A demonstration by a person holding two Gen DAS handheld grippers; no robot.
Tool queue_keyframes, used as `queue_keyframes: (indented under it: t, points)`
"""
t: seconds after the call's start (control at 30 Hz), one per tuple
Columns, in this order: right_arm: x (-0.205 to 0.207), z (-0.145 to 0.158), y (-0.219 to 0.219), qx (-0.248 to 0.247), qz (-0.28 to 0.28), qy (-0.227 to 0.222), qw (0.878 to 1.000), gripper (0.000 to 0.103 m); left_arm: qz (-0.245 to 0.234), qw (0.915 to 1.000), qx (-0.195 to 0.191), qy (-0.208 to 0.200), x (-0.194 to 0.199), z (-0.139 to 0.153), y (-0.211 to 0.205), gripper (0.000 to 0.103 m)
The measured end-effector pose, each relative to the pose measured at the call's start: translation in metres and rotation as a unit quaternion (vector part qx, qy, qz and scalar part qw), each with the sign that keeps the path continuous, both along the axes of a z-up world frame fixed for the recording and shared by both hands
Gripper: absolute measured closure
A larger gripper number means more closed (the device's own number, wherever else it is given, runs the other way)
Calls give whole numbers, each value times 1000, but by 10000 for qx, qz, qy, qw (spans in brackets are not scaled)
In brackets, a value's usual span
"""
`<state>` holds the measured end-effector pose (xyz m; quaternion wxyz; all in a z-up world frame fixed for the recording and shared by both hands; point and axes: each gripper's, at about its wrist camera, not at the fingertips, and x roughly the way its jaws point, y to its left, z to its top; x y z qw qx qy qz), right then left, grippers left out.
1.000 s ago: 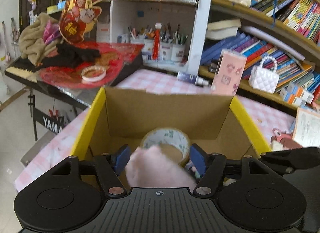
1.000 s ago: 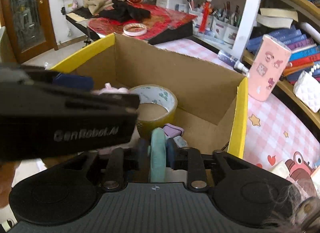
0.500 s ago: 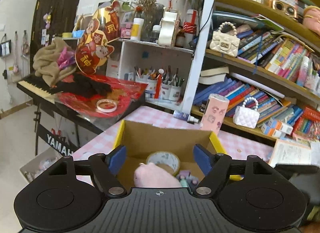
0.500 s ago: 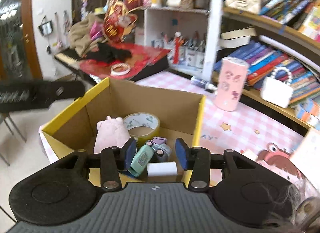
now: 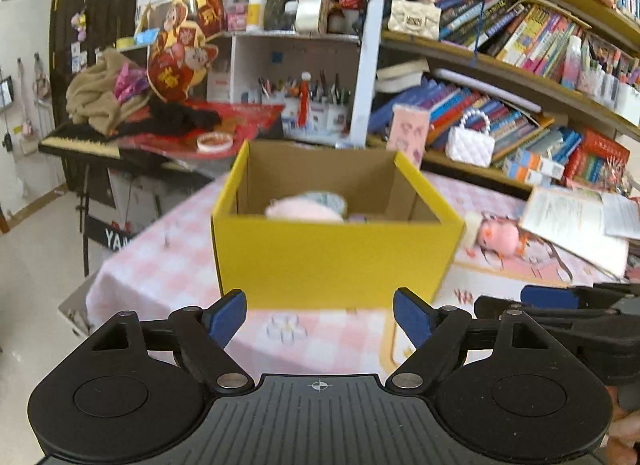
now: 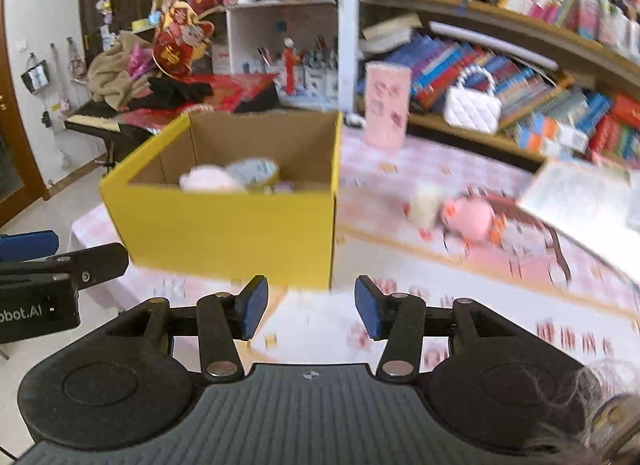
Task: Organize objects
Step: 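Open the left tool to drop the pig while the right tool drops the green marker inside, then withdraw both open tools from the box back toward the mat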
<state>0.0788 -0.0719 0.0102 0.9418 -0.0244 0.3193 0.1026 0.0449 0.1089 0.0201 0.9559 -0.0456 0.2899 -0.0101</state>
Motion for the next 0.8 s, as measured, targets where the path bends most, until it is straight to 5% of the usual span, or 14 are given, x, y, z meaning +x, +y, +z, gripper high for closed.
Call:
queue_keyframes:
  t: [0.8]
  points:
    - [-94, -30, -67, 21, -1585, 382, 9866, 50, -1482, 9878, 223, 414, -37, -26, -74, 20]
